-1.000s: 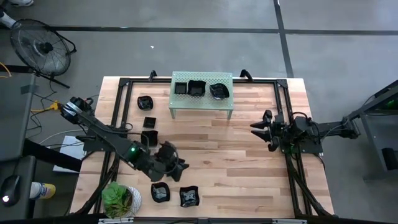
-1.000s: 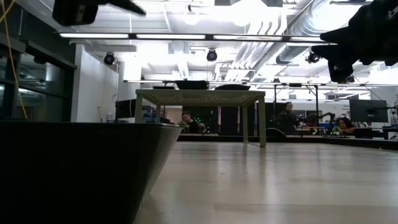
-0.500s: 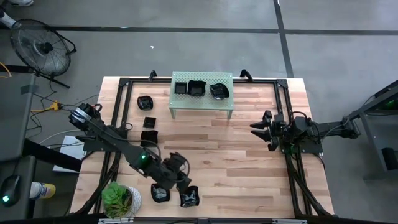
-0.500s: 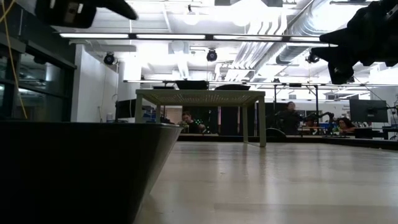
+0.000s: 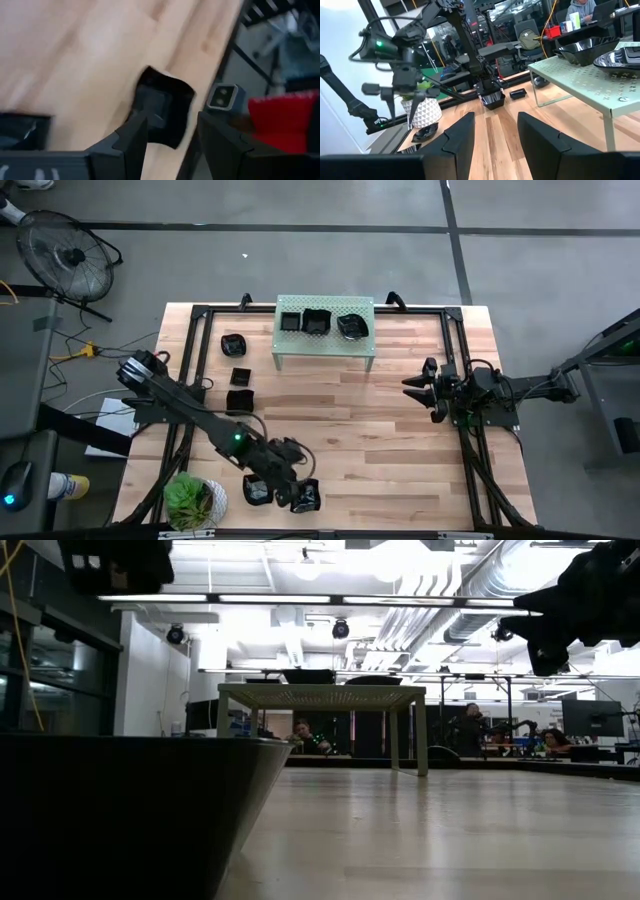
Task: Pick & Place Mini shaped plates
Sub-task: Stack the wave square shaped plate on top of the wave square shaped plate on the shelf
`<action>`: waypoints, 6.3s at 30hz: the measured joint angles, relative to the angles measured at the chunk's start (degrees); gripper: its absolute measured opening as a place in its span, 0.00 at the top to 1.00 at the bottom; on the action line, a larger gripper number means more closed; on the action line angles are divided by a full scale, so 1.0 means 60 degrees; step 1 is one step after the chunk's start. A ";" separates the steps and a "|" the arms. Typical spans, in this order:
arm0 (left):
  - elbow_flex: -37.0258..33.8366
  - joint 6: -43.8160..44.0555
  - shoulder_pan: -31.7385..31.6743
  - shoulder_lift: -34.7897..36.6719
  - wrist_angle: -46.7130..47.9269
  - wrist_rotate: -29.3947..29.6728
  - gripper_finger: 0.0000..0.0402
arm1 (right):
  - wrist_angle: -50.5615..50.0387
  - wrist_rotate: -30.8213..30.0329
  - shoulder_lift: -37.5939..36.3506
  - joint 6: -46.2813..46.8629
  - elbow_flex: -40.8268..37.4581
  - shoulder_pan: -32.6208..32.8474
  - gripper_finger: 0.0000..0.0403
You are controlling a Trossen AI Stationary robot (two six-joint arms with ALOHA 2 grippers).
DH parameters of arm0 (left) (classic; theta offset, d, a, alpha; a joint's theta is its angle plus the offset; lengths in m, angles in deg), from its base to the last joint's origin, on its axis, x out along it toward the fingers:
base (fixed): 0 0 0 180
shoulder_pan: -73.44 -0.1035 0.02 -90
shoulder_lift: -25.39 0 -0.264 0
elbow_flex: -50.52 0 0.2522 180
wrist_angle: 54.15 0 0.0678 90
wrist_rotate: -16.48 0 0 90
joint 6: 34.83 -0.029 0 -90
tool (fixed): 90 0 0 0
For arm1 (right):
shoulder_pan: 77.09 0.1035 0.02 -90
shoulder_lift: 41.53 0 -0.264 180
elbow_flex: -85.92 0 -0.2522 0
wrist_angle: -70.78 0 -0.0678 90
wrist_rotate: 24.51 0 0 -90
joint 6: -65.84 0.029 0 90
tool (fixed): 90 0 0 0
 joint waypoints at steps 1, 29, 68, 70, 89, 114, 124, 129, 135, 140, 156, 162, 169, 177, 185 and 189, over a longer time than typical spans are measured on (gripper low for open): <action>0.0004 -0.0270 0.0000 -0.0113 -0.0121 -0.0185 0.58 | 0.0006 0.0000 0.0004 0.0000 0.0000 0.0000 0.64; -0.0004 -0.2851 -0.0011 -0.2098 -0.0457 -0.0394 0.58 | -0.0049 0.0000 0.0244 0.0000 0.0007 0.0000 0.64; -0.0007 -0.0701 -0.0015 -0.2120 -0.0563 -0.0701 1.00 | -0.0045 0.0000 0.0251 0.0000 0.0007 0.0000 0.64; 0.0078 -0.0114 -0.0015 -0.2090 -0.0649 -0.0728 1.00 | -0.0045 0.0000 0.0251 0.0000 0.0007 0.0000 0.64; 0.4234 0.1521 -0.1041 -0.1902 0.2164 0.1715 1.00 | -0.0052 0.0000 0.0251 0.0000 0.0007 0.0000 0.64; 0.5373 -0.0173 -0.3934 -0.0586 0.4993 0.1590 1.00 | -0.0004 -0.0004 0.0287 0.0000 0.0004 0.0001 0.64; 0.5359 -0.1992 -0.5867 0.0776 0.6212 0.1657 1.00 | -0.0125 0.0000 0.0441 0.0000 0.0004 0.0004 0.64; 0.5341 -0.3171 -0.6956 0.0861 0.6182 0.0765 1.00 | -0.0119 0.0000 0.0430 0.0000 0.0004 0.0004 0.64; 0.5344 -0.4072 -0.7692 0.0871 0.6121 0.0250 1.00 | -0.0129 0.0000 0.0430 0.0000 0.0004 0.0004 0.64; 0.5344 -0.4144 -0.8183 0.0870 0.5756 0.0149 1.00 | -0.0129 0.0000 0.0430 0.0000 0.0004 0.0004 0.64; 0.5351 -0.2637 -0.9944 -0.0094 0.4796 -0.0991 1.00 | -0.0129 0.0002 0.0430 0.0000 0.0004 0.0004 0.64; 0.5348 -0.2031 -1.0149 -0.0641 0.4464 -0.1035 1.00 | -0.0133 0.0000 0.0430 0.0000 0.0004 0.0004 0.64; 0.4919 -0.1537 -1.0237 -0.0630 0.4320 -0.0759 1.00 | -0.0133 0.0000 0.0430 0.0000 0.0004 0.0004 0.64; 0.4441 -0.1277 -1.0335 -0.0605 0.3953 -0.0791 1.00 | -0.0132 0.0004 0.0430 0.0000 0.0004 0.0004 0.64; 0.4324 -0.1034 -1.0455 -0.0587 0.4121 -0.0962 1.00 | -0.0129 0.0000 0.0430 0.0000 0.0004 0.0003 0.64; 0.4324 -0.0828 -1.0444 -0.0594 0.4600 -0.0863 1.00 | -0.0129 0.0000 0.0430 0.0000 0.0004 0.0004 0.64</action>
